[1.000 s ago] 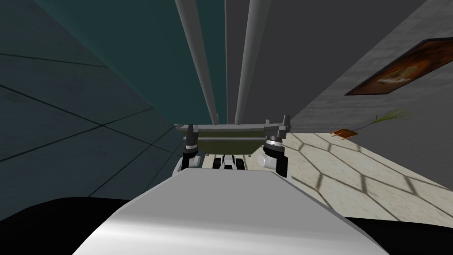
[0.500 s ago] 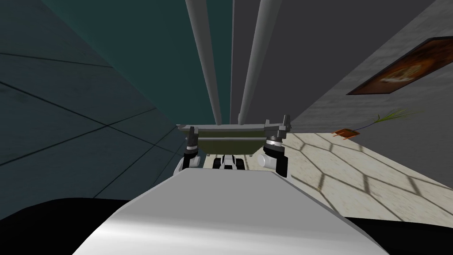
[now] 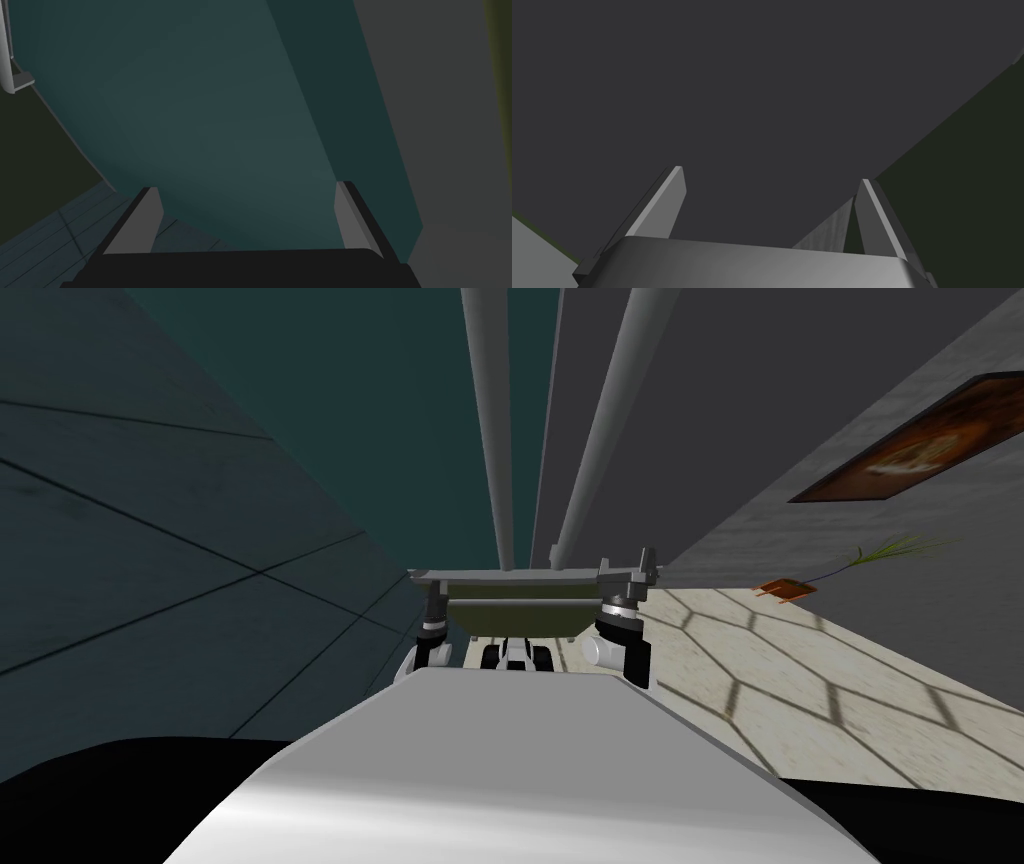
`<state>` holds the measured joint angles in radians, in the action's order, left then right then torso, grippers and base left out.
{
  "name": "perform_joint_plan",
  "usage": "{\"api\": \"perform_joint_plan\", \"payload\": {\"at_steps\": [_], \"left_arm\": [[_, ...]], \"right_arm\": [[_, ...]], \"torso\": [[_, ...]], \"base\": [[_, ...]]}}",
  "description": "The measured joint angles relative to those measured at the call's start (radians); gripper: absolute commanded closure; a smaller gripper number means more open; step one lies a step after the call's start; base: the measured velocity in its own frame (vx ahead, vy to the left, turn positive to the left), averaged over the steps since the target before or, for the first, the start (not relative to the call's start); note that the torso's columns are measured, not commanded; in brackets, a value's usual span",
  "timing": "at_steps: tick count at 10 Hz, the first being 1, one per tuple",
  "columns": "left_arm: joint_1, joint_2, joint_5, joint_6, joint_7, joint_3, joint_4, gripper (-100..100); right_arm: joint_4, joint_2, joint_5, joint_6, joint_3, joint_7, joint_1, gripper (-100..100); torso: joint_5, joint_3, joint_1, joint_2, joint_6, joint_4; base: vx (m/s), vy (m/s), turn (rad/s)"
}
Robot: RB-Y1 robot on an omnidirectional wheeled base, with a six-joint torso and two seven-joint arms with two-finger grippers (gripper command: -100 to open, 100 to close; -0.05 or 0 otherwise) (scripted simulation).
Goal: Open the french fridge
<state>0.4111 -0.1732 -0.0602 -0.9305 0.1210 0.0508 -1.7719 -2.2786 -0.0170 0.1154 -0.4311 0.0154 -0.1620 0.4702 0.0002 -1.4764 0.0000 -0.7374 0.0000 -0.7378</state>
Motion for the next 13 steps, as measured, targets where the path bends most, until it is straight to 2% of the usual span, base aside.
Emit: {"api": "perform_joint_plan", "payload": {"at_steps": [7, 11, 13], "left_arm": [[-0.042, -0.010, 0.014, -0.119, 0.026, 0.021, 0.201, -100], [-0.058, -0.015, 0.020, -0.183, 0.038, 0.032, 0.291, -100], [-0.077, -0.015, 0.021, -0.222, 0.045, 0.033, 0.348, -100]], "right_arm": [[0.000, 0.000, 0.000, 0.000, 0.000, 0.000, 0.000, 0], [0.000, 0.000, 0.000, 0.000, 0.000, 0.000, 0.000, 0], [0.000, 0.000, 0.000, 0.000, 0.000, 0.000, 0.000, 0]], "torso": [[0.000, 0.000, 0.000, 0.000, 0.000, 0.000], [0.000, 0.001, 0.000, 0.000, 0.000, 0.000], [0.004, -0.002, 0.009, 0.005, -0.002, 0.004]], "base": [[0.008, 0.064, -0.002], [0.006, 0.059, -0.006], [0.008, 0.048, -0.012]]}}
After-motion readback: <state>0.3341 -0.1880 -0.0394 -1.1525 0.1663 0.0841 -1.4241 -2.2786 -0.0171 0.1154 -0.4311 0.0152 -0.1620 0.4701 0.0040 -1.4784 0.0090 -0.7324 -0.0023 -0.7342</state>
